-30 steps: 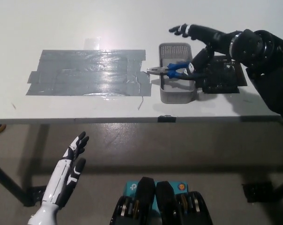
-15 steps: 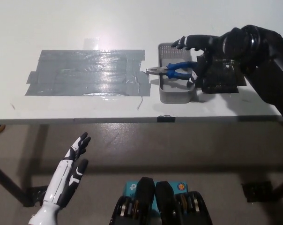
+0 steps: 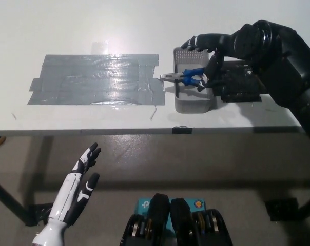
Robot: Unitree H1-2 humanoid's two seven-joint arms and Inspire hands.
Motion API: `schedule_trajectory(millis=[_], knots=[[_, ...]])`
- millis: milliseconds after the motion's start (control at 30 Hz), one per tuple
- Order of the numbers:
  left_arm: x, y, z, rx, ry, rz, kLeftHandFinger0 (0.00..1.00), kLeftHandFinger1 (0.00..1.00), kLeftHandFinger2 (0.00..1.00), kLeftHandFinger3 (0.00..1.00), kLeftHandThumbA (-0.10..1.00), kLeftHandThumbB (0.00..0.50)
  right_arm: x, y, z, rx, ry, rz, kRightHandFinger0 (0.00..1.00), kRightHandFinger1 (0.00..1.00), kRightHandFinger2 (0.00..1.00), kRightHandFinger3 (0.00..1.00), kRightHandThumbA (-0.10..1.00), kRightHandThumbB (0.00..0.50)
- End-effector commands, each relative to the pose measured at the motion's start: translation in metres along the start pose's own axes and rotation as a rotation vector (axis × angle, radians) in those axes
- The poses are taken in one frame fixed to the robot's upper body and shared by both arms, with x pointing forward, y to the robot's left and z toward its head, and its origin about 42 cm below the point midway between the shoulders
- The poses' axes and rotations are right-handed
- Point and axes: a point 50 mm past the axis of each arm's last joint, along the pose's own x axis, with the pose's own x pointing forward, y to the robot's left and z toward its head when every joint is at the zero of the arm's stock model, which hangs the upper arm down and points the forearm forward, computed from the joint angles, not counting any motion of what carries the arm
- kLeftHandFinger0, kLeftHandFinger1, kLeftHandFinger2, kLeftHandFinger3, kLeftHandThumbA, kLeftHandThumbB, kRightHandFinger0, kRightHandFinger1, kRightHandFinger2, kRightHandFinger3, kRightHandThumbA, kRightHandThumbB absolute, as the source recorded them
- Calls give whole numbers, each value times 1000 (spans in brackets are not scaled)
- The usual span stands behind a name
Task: The robot picks the blue plier placed on top of the container and places it on the grey area of the table
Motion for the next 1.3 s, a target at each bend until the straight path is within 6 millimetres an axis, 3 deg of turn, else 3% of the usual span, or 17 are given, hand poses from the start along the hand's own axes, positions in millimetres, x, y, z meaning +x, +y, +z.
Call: schedule_trajectory(millis=[0,133,400,500,700,1067,1267], knots=[[4,6,13,34,-66,-20,1000,1000,1000,1000,983,93,-17,-39,31,-62,-16,-116,1000,1000,1000,1000,1000,333],[3,6,13,30,-71,-22,1000,1000,1000,1000,969,92,-12,-34,34,-79,-1,-104,1000,1000,1000,1000,1000,316],[3,4,15,29,-70,-24,1000,1000,1000,1000,979,105,-3,-34,34,-65,26,-119,1000,1000,1000,1000,1000,336],[3,3,14,40,-80,-25,1000,1000,1000,1000,980,90,0,-39,39,-71,8,-119,1000,1000,1000,1000,1000,317],[3,3,15,41,-77,-31,1000,1000,1000,1000,1000,95,2,-41,46,-59,29,-143,1000,1000,1000,1000,1000,361],[4,3,17,34,-80,-36,1000,1000,1000,1000,1000,104,4,-45,45,-52,27,-152,1000,1000,1000,1000,1000,371],[5,3,17,40,-90,-38,1000,1000,1000,1000,1000,84,9,-39,40,-48,25,-145,1000,1000,1000,1000,1000,339]])
